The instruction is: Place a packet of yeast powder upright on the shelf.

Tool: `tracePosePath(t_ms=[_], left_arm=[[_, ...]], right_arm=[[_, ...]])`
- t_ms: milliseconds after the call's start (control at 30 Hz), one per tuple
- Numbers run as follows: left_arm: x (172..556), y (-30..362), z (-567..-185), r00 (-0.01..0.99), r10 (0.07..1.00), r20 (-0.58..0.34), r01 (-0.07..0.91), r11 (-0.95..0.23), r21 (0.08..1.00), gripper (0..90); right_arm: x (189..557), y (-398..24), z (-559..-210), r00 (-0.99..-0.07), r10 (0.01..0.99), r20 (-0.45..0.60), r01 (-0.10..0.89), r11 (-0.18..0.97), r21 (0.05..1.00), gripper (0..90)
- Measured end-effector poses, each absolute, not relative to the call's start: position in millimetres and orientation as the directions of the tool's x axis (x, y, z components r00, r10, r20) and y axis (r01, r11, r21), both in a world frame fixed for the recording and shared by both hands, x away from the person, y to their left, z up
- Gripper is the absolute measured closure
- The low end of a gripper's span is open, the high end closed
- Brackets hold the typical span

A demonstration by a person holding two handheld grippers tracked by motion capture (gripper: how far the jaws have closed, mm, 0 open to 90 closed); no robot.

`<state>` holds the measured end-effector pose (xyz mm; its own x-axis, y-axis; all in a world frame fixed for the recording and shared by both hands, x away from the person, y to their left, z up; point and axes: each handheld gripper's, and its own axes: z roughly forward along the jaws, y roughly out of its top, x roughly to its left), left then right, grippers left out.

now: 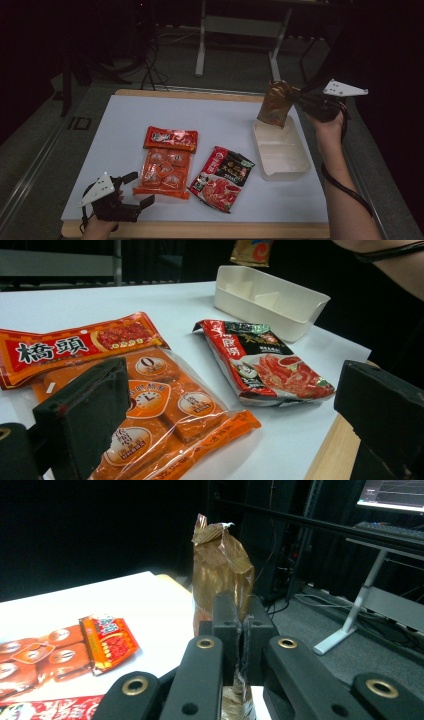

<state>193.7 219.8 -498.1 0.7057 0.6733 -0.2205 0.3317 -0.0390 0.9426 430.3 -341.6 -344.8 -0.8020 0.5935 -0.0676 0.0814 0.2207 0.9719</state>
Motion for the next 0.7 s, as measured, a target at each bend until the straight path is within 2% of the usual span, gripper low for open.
tracePosePath(t_ms=[367,700], left_arm=[[189,224,-499,0.694,0.679,-0.239,0.343,-0.020,0.939,2.4],[186,228,-500,0.685,0.687,-0.243,0.347,-0.014,0.938,2.4]], right_arm=[[454,-343,-357,-0.794,0.603,-0.073,0.086,0.231,0.969,88.0],[471,-348,-376,-0.783,0.620,-0.054,0.141,0.262,0.955,88.0]])
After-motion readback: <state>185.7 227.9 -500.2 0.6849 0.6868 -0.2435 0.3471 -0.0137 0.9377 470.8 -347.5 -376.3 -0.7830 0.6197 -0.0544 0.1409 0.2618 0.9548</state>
